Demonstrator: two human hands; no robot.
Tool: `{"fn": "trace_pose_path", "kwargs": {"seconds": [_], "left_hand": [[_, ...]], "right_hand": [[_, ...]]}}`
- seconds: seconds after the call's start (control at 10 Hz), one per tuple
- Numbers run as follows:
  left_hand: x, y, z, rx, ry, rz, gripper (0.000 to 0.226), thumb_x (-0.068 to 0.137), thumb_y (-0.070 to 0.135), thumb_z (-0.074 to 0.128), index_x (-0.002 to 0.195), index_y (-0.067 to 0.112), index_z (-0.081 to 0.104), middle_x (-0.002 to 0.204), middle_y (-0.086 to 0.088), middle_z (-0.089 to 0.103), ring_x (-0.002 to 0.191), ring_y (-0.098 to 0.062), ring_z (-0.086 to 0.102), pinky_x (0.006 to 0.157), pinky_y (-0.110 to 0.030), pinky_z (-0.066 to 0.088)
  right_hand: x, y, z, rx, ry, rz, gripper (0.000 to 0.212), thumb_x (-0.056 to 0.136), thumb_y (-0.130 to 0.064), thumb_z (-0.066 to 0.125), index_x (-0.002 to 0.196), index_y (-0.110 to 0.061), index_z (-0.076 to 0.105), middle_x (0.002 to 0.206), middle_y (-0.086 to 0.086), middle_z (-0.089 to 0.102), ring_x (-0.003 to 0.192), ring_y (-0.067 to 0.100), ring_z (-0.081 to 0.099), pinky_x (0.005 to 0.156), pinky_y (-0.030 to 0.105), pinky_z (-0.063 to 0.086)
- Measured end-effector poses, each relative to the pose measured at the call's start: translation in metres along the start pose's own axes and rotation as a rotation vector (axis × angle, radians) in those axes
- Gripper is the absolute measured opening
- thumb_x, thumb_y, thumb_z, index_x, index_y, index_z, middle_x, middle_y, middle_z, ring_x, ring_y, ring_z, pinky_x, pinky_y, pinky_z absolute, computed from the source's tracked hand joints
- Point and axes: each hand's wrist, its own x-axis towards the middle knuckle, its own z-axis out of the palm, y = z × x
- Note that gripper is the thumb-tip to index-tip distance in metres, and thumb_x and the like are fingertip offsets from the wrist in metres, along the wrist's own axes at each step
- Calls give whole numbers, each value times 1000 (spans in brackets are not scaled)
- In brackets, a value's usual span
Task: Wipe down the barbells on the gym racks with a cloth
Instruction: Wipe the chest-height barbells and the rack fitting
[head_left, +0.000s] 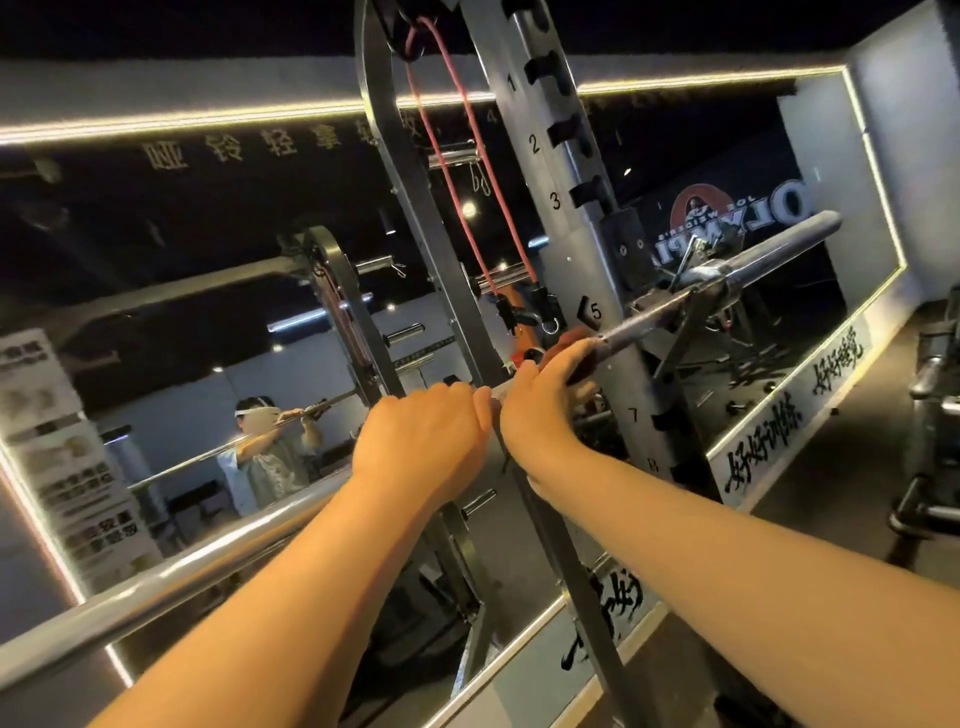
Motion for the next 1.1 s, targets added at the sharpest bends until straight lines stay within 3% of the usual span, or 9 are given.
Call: {"fn": "trace_pose_path", "kwargs": {"seconds": [0.1, 0.2, 0.3, 0.4, 0.5, 0.7, 0.8, 0.9, 1.1], "left_hand": [[-11, -8, 2, -120, -2, -34, 26, 110, 36, 26, 113, 22, 48, 88, 4, 53, 78, -19, 61, 75, -42, 57], [-31, -23, 3, -208, -68, -83, 23, 110, 37, 27, 109, 25, 46, 87, 5, 55, 78, -18, 62, 78, -40, 58], [-52, -40, -2, -165, -115, -119, 18, 109, 35, 32, 108, 24, 46, 92, 5, 57, 84, -16, 62, 83, -38, 58], [-57, -39, -9, -127, -159, -147, 21, 110, 36, 29, 106, 23, 44, 99, 2, 59, 92, -19, 63, 89, -38, 56], [-53, -31, -5, -61, -102, -137, 27, 110, 36, 25, 107, 20, 47, 92, 1, 55, 83, -19, 62, 79, -39, 58], [-64, -36, -4, -137, -43, -155, 24, 111, 38, 25, 107, 25, 44, 88, 4, 52, 78, -15, 59, 77, -36, 58], [-79, -52, -9, -206, -94, -147, 23, 109, 40, 24, 106, 28, 44, 87, 8, 52, 80, -13, 58, 80, -36, 57], [-94, -63, -11, -239, -83, -242, 20, 109, 39, 29, 100, 27, 42, 89, 6, 55, 82, -14, 60, 82, -36, 57], [-85, -57, -3, -151, -72, -230, 35, 107, 46, 19, 101, 24, 45, 80, 6, 48, 72, -16, 56, 72, -37, 57]], "right_hand": [[19, -11, -7, 155, 151, 123, 59, 111, -29, 36, 163, -28, 8, 162, 12, 20, 110, 15, 55, 73, 10, 48], [32, -27, -9, 43, 221, 145, 63, 109, -28, 38, 163, -31, 5, 161, 15, 20, 128, 26, 52, 92, 31, 49], [19, -20, -3, 177, 276, 97, 60, 108, -28, 43, 161, -27, 14, 155, 17, 34, 114, 24, 58, 90, 35, 50], [-17, 0, 16, 1085, 201, 436, 58, 108, -28, 43, 159, -25, 16, 137, 13, 46, 110, 23, 59, 83, 28, 53], [-41, 18, 33, 150, 36, -10, 68, 99, -27, 22, 157, -7, -7, 162, 24, 9, 148, 45, 22, 126, 42, 19], [-16, 9, 20, 159, 64, 3, 64, 106, -39, 33, 161, -28, 2, 143, -4, 39, 115, 34, 57, 87, 35, 58], [-12, 15, 19, 77, -55, -239, 72, 99, -24, 24, 160, -30, -15, 170, -6, -6, 149, 54, 13, 118, 69, 20], [-38, 14, 23, 151, -119, -250, 74, 101, -7, 18, 158, -36, -18, 154, -42, -6, 151, 39, 20, 120, 69, 5], [-96, 37, 48, 33, -209, -362, 71, 102, 0, 23, 159, -13, -17, 160, -21, -8, 129, -9, 11, 121, 39, -6]]}}
